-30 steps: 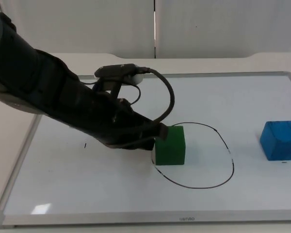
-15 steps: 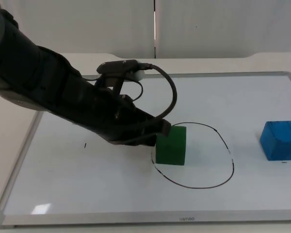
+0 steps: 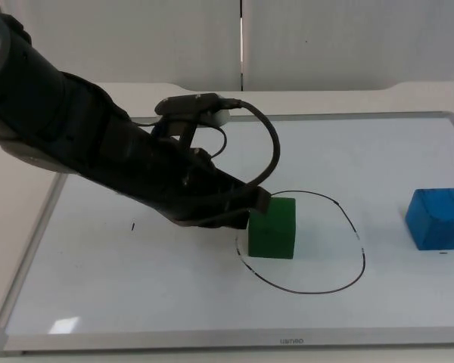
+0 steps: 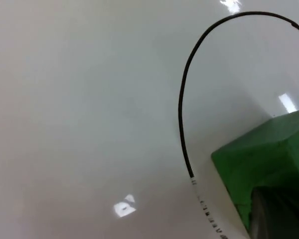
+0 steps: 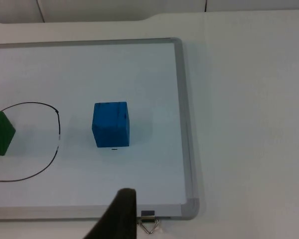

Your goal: Push the two cubes into the marked area.

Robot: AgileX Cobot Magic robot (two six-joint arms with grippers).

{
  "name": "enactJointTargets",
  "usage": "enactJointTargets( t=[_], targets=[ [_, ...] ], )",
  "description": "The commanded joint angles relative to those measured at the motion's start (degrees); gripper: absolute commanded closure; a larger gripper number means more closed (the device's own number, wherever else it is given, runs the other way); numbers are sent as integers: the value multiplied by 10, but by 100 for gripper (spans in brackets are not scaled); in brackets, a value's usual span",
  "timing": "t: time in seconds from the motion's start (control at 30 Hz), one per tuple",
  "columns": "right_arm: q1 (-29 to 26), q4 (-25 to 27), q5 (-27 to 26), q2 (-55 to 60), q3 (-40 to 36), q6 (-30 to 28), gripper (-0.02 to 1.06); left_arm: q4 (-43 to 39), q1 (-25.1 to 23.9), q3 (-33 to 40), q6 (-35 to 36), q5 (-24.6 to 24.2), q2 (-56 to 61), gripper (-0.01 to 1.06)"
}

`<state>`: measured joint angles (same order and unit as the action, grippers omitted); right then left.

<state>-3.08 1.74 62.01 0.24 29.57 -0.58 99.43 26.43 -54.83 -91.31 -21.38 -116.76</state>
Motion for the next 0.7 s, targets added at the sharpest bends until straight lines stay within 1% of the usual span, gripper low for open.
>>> enactJointTargets(
  t=[0.0, 0.4, 0.47, 0.53, 0.57, 0.6, 0.67],
  targets=[
    [-2, -1, -2, -2, -1, -3, -1, 5, 4, -3, 2, -10, 1, 105],
    [-2, -1, -2, -2, -1, -3, -1, 5, 4, -3, 2, -5, 6, 105],
    [-2, -1, -2, -2, -1, -3, -1, 5, 0, -3, 2, 16, 13, 105],
    [-2, -1, -2, -2, -1, -3, -1, 3, -15, -3, 2, 59, 35, 105],
    [-2, -1, -2, -2, -1, -3, -1, 3, -15, -3, 2, 59, 35, 105],
    [-2, -1, -2, -2, -1, -3, -1, -1, -24, -3, 2, 70, 46, 105],
    [-2, -1, -2, -2, -1, -3, -1, -9, -44, -3, 9, 70, 77, 105]
  ],
)
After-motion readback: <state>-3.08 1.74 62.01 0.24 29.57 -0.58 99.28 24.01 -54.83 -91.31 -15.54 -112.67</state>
